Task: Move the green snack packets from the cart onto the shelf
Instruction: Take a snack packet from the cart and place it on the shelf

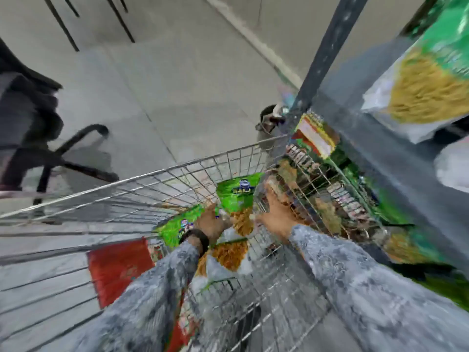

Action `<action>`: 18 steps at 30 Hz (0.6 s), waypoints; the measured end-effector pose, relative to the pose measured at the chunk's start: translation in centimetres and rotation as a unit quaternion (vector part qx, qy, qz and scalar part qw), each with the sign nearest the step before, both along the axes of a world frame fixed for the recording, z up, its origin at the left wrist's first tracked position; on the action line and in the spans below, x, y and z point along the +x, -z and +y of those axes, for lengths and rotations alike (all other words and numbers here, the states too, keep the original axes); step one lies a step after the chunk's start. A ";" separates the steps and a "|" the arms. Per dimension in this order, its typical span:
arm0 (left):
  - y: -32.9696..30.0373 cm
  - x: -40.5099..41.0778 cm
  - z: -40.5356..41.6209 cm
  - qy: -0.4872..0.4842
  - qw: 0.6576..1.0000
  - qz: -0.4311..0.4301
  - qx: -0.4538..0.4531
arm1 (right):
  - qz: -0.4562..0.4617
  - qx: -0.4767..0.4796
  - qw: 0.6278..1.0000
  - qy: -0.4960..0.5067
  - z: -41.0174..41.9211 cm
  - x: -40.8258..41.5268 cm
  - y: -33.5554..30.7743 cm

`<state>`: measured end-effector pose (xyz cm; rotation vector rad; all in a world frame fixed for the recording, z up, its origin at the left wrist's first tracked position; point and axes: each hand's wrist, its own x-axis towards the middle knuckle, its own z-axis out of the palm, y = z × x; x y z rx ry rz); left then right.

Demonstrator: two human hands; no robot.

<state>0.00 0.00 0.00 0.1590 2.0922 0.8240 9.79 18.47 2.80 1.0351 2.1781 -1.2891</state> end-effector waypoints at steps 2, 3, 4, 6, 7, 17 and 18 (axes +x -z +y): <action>1.8 -0.2 0.7 -0.041 0.998 -0.032 0.030 | -0.013 -0.031 0.999 0.018 0.6 -1.2 2.2; 3.0 -0.2 1.2 -0.051 0.998 -0.030 0.038 | -0.026 -0.058 0.997 0.040 1.1 -1.7 3.8; 3.9 -0.2 1.4 -0.061 0.997 -0.024 0.034 | -0.039 -0.092 0.992 0.076 1.3 -2.3 5.2; 5.2 -0.4 2.1 -0.092 0.994 -0.018 0.048 | -0.066 -0.121 0.985 0.102 1.4 -2.7 7.3; 5.4 -0.5 2.4 -0.110 0.991 -0.030 0.068 | -0.069 -0.110 0.987 0.100 1.2 -2.7 7.8; -10.2 3.9 1.6 -0.150 0.968 -0.047 0.195 | 0.085 -0.062 0.981 0.163 -0.9 1.3 -6.2; -13.0 4.5 1.6 -0.141 0.966 -0.042 0.213 | 0.108 -0.065 0.976 0.176 -1.0 2.4 -8.8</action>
